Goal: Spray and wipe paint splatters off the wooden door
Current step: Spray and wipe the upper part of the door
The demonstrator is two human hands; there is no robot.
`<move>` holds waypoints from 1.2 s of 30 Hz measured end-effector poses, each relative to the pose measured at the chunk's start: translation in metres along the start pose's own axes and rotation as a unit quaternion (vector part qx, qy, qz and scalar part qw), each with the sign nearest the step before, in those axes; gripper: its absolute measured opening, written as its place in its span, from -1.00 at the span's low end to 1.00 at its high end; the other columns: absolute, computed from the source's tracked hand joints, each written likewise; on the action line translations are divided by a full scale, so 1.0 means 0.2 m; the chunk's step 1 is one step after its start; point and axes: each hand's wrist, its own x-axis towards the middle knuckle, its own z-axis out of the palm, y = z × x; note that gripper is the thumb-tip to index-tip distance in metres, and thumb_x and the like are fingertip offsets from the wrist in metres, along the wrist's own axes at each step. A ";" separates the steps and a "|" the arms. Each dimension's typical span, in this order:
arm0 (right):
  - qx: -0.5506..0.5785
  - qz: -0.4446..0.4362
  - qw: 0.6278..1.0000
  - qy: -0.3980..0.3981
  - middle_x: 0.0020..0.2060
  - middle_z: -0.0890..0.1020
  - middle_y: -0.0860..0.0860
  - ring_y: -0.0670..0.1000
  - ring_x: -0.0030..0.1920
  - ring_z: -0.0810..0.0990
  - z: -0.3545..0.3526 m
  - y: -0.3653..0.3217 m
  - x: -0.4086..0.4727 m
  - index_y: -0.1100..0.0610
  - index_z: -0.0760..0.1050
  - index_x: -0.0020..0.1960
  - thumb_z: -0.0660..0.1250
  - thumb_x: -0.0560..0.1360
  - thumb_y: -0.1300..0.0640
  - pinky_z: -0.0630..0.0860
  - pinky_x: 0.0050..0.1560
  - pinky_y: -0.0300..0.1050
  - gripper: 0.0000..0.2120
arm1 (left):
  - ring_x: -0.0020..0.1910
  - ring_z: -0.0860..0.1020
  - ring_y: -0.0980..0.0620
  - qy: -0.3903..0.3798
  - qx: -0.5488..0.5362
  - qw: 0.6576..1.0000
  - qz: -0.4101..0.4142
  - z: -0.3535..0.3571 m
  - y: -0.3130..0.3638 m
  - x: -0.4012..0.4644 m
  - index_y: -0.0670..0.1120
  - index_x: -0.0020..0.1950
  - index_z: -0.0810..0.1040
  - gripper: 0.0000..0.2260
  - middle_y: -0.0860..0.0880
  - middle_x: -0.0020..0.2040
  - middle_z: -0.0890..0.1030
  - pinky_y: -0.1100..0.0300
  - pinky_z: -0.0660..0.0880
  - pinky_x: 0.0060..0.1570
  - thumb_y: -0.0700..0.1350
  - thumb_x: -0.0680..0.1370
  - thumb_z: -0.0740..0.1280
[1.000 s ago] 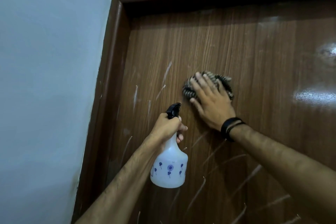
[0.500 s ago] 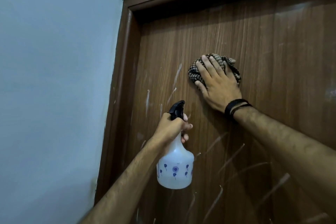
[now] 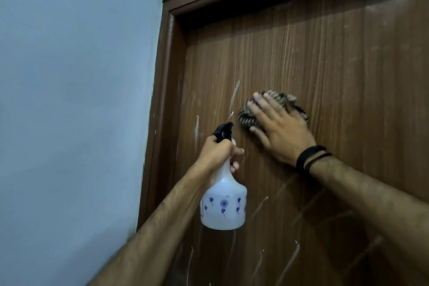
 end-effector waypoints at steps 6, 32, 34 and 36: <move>-0.015 0.102 0.994 0.021 0.59 0.15 0.06 0.08 0.58 0.09 -0.11 0.17 0.37 0.07 0.12 0.59 -0.09 0.62 -0.18 0.04 0.51 0.23 -0.39 | -0.48 0.47 0.06 -0.038 -0.006 0.999 -0.003 -0.07 0.07 0.12 -0.13 -0.05 0.45 -0.85 -0.05 -0.29 0.55 0.23 0.42 -0.49 -0.36 0.52 0.33; -0.047 -0.030 0.998 -0.021 0.61 0.06 0.02 0.00 0.60 -0.01 0.12 -0.38 0.10 0.05 0.08 0.62 0.01 0.67 -0.16 0.01 0.54 0.07 -0.42 | -0.47 0.48 0.06 -0.116 -0.054 0.991 0.029 -0.45 0.01 0.22 -0.13 0.00 0.51 -0.85 -0.06 -0.29 0.54 0.25 0.41 -0.47 -0.36 0.54 0.32; -0.072 -0.051 0.996 -0.008 0.59 0.15 0.07 0.06 0.58 0.13 0.13 -0.41 0.05 0.09 0.16 0.60 0.03 0.67 -0.15 -0.06 0.57 0.08 -0.43 | -0.46 0.49 0.05 -0.103 -0.049 0.993 0.014 -0.46 -0.04 0.20 -0.13 -0.01 0.51 -0.86 -0.05 -0.29 0.54 0.24 0.42 -0.46 -0.35 0.53 0.33; -0.125 -0.068 0.990 -0.010 0.53 0.29 0.14 0.13 0.51 0.30 0.10 -0.37 0.12 0.12 0.25 0.56 0.02 0.65 -0.17 -0.14 0.57 0.17 -0.42 | -0.43 0.52 0.07 -0.092 -0.031 0.995 0.007 -0.47 -0.08 0.18 -0.12 -0.03 0.51 -0.88 -0.05 -0.26 0.57 0.24 0.45 -0.42 -0.33 0.53 0.35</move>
